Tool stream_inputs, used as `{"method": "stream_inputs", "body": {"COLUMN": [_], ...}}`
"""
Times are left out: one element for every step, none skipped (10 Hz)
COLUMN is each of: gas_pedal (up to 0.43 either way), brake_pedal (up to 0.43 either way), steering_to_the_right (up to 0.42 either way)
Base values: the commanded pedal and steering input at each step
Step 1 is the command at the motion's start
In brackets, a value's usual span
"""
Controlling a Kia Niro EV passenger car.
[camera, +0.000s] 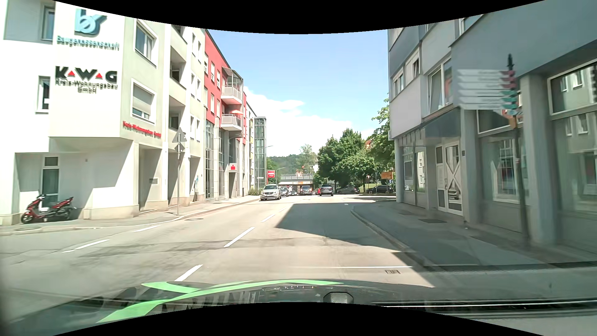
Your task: Follow the waypoints while adhering to traffic rules and regulations
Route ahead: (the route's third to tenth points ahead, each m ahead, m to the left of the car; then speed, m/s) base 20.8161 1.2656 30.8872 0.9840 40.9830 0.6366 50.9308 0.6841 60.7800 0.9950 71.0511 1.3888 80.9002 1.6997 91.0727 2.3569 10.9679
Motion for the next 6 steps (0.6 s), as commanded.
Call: {"method": "stream_inputs", "body": {"gas_pedal": [0.11,0.098,0.067,0.059,0.059,0.059], "brake_pedal": [0.0,0.0,0.0,0.0,0.0,0.0], "steering_to_the_right": [0.01,0.013,0.016,0.016,0.014,0.011]}}
